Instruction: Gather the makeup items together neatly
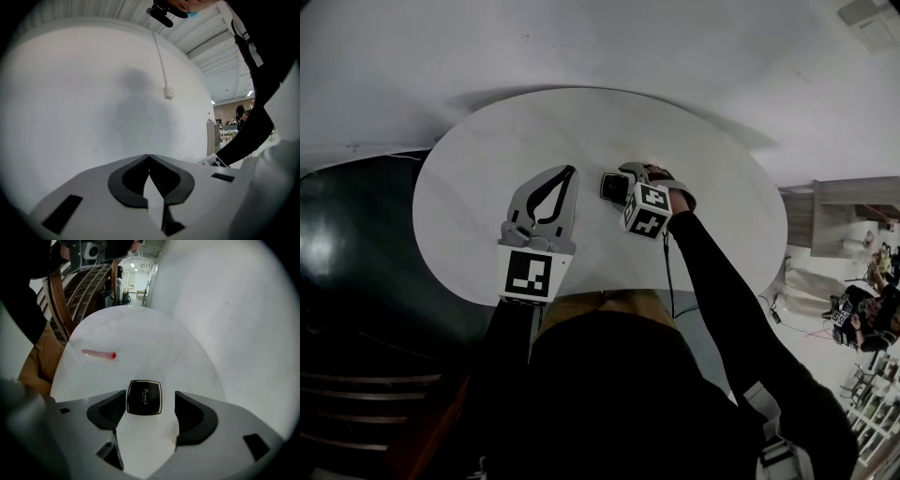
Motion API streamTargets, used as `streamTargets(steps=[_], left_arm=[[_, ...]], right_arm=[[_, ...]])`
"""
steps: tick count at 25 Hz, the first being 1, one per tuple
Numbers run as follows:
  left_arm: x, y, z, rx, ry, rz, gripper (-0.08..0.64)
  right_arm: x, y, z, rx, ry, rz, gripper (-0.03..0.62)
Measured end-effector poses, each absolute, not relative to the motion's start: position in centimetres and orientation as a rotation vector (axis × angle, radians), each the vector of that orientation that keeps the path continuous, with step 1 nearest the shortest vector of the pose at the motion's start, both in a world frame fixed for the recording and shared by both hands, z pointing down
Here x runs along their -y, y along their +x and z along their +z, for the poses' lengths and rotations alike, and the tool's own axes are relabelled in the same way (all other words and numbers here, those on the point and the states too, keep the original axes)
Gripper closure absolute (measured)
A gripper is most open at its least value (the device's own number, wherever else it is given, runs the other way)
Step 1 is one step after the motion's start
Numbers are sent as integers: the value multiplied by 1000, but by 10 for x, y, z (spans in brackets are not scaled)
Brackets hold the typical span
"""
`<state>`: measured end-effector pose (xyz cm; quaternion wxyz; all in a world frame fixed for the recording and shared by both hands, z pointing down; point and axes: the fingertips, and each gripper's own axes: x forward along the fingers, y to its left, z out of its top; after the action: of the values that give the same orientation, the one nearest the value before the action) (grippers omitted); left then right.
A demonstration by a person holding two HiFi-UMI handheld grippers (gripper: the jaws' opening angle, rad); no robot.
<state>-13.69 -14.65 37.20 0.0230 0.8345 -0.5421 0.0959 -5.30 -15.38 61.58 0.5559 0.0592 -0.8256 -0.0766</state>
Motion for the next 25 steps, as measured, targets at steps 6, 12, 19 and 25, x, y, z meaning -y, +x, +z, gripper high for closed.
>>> streamTargets(steps=[6, 12, 19, 25], left_arm=[[153, -124, 370, 1629, 2619, 265, 545], [148, -112, 367, 1625, 2618, 268, 545], [145, -78, 348, 1646, 2642, 266, 543], [145, -56, 333, 1720, 2648, 263, 543]], right_arm=[[167, -42, 568, 2058, 333, -172, 261], [173, -24, 507, 2211, 551, -126, 261], [169, 6, 452, 2373, 756, -98, 261], [162, 29, 406, 2537, 896, -84, 261]])
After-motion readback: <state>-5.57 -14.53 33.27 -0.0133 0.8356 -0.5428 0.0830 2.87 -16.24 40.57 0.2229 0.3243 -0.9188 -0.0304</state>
